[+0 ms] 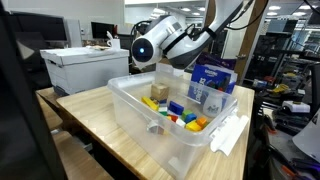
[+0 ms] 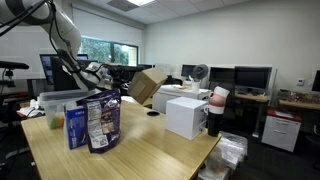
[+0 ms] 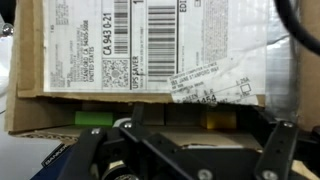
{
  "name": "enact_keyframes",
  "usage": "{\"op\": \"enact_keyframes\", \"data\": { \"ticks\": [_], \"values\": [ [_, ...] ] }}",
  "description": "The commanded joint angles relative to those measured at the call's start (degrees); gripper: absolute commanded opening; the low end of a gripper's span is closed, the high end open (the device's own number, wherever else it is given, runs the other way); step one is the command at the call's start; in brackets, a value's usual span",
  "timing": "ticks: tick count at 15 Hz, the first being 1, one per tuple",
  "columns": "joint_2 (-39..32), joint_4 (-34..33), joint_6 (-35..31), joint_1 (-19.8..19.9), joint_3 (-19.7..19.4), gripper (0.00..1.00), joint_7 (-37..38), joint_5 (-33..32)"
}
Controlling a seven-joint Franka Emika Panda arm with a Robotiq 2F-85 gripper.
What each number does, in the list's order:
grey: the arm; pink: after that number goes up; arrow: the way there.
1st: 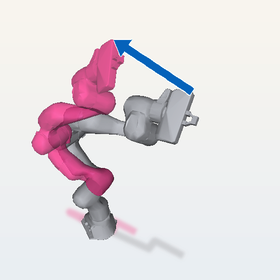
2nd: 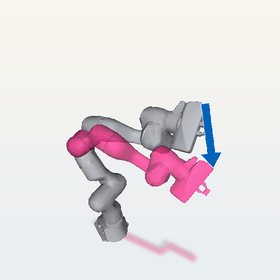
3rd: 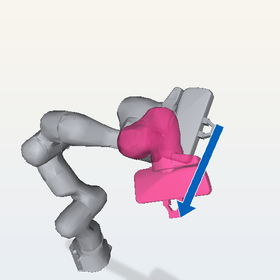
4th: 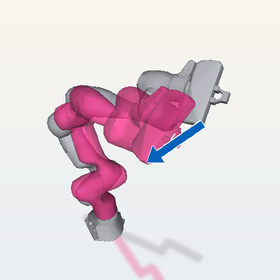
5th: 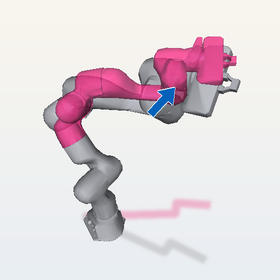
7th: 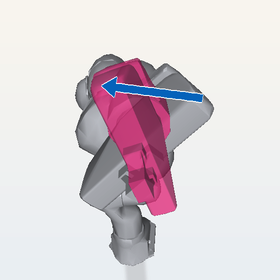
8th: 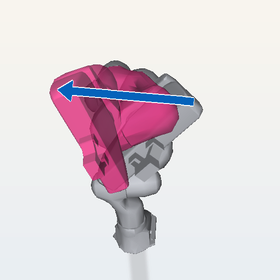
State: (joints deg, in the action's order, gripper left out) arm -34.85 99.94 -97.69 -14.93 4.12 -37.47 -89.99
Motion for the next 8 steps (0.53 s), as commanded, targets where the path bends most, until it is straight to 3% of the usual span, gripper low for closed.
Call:
{"op": "enact_keyframes", "data": {
  "ticks": [1,8],
  "values": [
    [-0.2,-0.4,5.2,-0.6,1.3,1.0,-3.1,-0.6],
    [-1.6,-1.7,8.5,-1.2,2.0,1.0,-5.8,-2.5]
  ]
}}
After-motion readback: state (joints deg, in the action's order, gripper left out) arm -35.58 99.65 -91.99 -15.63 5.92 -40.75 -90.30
